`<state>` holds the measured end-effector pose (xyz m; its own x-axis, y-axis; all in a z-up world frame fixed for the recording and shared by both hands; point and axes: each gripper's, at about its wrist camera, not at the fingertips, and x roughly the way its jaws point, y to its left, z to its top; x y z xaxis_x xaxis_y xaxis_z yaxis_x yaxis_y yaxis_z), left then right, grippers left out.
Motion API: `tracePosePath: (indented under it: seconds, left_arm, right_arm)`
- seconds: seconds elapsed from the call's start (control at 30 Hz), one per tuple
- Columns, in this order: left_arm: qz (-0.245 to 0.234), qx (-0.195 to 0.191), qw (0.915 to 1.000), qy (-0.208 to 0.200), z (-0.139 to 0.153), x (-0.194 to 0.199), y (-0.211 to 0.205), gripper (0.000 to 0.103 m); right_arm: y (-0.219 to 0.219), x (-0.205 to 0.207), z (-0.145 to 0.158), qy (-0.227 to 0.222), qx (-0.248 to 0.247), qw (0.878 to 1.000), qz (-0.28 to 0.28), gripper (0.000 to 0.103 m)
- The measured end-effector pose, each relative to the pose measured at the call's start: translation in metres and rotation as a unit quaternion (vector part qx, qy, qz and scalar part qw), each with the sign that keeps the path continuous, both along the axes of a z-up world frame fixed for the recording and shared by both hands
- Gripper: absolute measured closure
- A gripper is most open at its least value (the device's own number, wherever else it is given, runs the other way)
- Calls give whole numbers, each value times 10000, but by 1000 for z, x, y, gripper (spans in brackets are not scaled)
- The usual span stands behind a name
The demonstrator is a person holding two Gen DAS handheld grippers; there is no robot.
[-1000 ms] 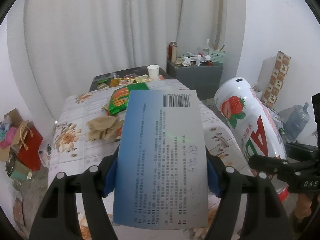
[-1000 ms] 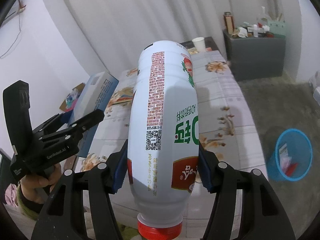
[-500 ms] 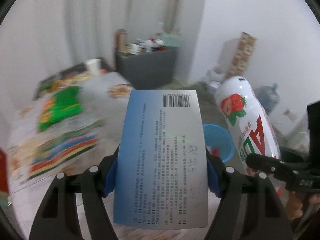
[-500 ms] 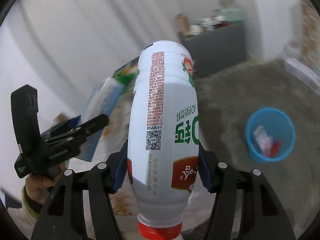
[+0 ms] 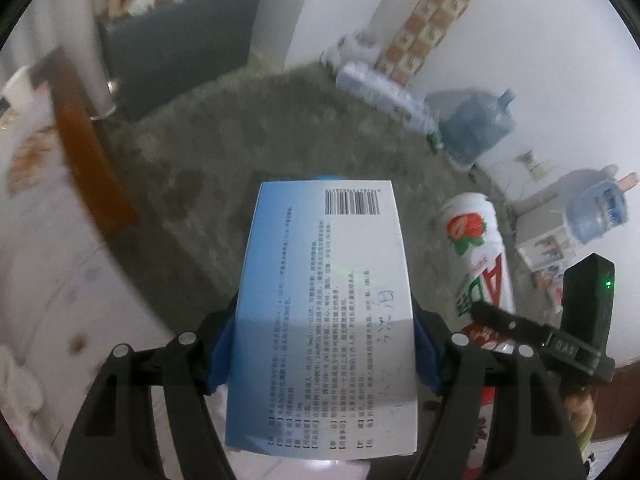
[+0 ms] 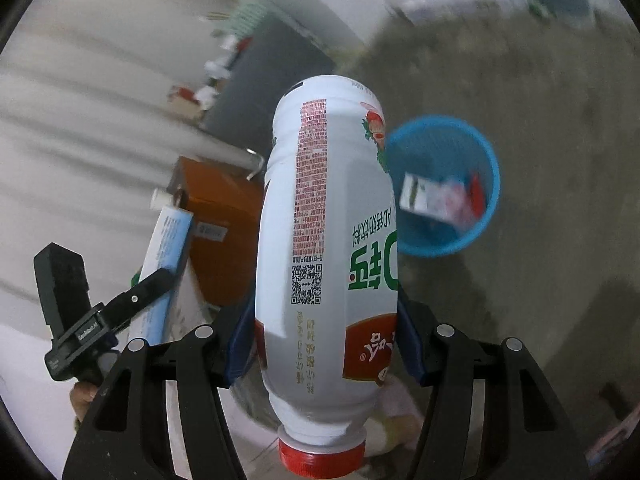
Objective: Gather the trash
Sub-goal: 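Open both tools above the wastebasket to drop card and bottle, then move both tools back over the table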
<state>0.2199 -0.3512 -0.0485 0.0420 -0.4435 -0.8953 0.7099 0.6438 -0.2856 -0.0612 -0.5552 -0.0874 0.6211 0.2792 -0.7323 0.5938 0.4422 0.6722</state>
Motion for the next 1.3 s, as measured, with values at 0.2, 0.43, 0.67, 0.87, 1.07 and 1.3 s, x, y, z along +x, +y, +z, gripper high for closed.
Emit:
tracePosePath:
  seconds: [0.2,0.43,0.67,0.87,1.07,1.3]
  left_arm:
    - [-269,56,9995,158,-30,13,-75,32]
    - [-18,-488,9984,285,-30,17,-98,6]
    - [-202,-714,9967,339,-18,1,-82,6]
    - [-248,-1082,9933,315,18,-16,-44,6]
    - [-347,-1342,9903,-95,65,-55,31,6]
    - [359,-1602,9852,-490,91,-86,173,6]
  right_arm:
    - [-53,36,-44,302,103,9989,-354,43]
    - [-86,33,-80,794,-364,9922,-893,27]
    - [-63,4,-70,744,-581,9919,-847,27]
    - [-46,-6,-63,686,-805,9918,-714,27]
    - [7,-5,3,-93,-1290,9913,-233,23]
    - [77,26,60,-1001,-1284,9829,863,22]
